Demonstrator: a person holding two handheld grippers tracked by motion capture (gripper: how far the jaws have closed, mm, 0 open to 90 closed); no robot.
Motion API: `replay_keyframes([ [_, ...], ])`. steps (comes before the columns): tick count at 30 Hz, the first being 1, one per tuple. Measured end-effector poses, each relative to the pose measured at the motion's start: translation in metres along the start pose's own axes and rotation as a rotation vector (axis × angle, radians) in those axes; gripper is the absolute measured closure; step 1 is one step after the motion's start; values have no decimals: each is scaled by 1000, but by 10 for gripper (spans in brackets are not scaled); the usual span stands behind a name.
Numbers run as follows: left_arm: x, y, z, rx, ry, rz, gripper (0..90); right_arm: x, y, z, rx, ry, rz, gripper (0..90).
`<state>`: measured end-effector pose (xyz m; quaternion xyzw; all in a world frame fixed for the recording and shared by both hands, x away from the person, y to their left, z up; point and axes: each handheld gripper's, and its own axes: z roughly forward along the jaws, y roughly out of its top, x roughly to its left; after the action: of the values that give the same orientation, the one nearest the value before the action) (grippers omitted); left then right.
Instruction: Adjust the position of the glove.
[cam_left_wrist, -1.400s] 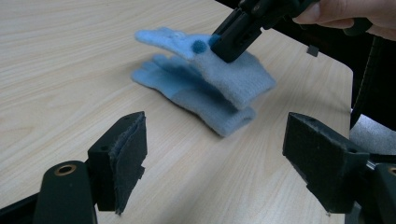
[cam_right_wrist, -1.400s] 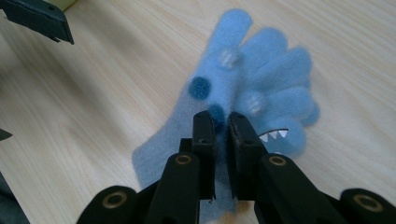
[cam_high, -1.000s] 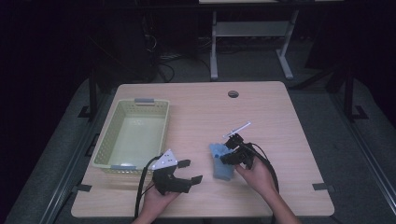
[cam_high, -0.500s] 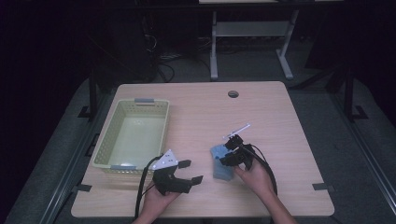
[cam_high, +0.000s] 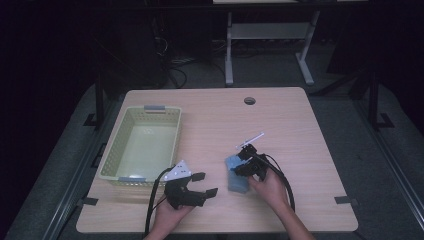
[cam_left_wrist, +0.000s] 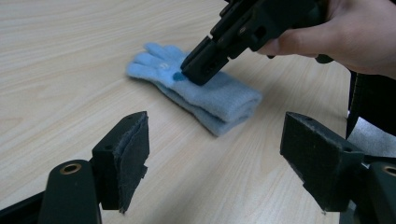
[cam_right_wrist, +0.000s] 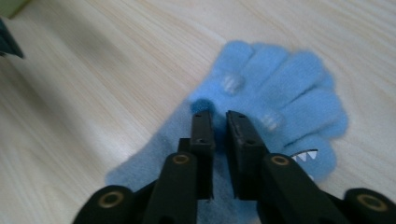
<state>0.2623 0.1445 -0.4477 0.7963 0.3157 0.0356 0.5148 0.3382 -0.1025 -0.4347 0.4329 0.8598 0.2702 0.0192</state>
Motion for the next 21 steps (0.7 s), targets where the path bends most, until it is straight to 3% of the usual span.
replay_keyframes([
  [3,-2,0,3,15,-6,7,239,0,-1,-7,-25,7,3,721],
  [9,-3,4,9,26,-19,-37,239,-12,-11,-27,-82,60,75,600],
  [15,-5,7,16,59,-13,-35,258,-26,-25,-34,-117,69,139,507],
  [16,-4,9,19,63,-15,-47,262,-33,-31,-35,-130,95,172,481],
  [21,-1,15,29,84,-34,-141,263,-40,-41,-34,-148,136,222,452],
])
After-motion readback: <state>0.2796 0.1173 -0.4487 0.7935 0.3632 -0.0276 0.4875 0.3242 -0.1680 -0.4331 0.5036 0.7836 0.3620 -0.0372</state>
